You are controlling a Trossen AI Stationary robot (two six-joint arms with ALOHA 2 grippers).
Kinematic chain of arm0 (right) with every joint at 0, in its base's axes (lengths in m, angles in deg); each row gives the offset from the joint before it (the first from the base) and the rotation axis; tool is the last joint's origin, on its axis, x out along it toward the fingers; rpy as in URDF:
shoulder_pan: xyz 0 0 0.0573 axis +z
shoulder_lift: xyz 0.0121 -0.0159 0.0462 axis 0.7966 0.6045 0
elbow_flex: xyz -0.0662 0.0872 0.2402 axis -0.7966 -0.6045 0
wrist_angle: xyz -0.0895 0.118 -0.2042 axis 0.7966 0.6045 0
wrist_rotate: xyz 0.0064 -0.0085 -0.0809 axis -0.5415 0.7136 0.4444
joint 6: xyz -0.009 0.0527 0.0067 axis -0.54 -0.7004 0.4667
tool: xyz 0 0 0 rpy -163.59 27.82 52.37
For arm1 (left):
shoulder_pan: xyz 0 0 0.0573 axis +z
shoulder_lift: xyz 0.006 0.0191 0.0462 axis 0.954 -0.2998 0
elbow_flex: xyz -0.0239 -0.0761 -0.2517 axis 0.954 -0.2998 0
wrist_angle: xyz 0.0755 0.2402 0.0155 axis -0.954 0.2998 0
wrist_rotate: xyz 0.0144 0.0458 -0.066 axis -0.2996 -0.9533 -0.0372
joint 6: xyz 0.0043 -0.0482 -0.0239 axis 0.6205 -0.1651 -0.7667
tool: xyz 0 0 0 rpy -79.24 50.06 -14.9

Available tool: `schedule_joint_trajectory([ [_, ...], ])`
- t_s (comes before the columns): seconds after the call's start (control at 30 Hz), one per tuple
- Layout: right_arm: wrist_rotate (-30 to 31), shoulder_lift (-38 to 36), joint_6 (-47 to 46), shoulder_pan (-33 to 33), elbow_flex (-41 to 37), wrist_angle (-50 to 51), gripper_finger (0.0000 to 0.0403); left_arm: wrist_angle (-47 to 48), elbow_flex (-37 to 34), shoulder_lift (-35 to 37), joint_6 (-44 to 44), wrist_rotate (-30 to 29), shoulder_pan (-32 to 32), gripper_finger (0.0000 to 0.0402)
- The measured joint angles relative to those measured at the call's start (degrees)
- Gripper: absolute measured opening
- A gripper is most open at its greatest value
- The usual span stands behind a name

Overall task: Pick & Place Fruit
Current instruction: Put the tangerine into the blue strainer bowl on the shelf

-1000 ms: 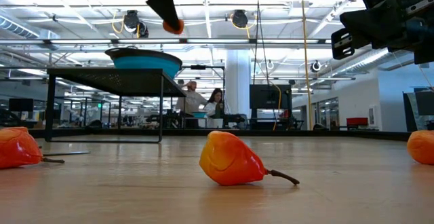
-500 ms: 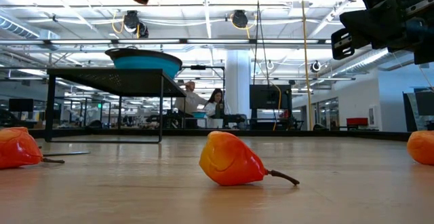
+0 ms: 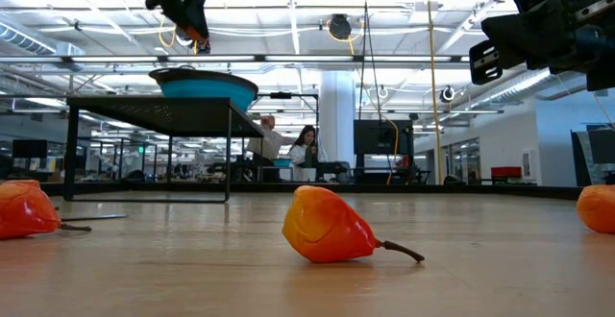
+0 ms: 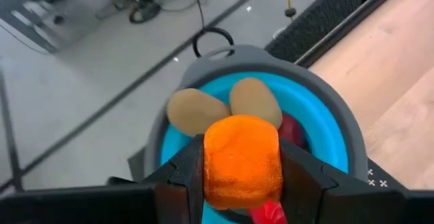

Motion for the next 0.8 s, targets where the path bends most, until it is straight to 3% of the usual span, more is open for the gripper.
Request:
schedule_joint_trajectory([
  [0.27, 0.0, 0.0, 0.0, 0.0, 0.0, 0.0, 0.0000, -1.6, 0.0, -6.4, -0.5, 9.4, 4.7, 0.0136],
  [0.47, 0.0, 0.0, 0.0, 0.0, 0.0, 0.0, 0.0000, -1.1, 0.0, -11.0, -3.3, 9.9, 5.0, 0.0136],
  [0.8, 0.0, 0.0, 0.0, 0.0, 0.0, 0.0, 0.0000, 4.1, 0.0, -12.4, -9.0, 12.2, 4.9, 0.0136],
])
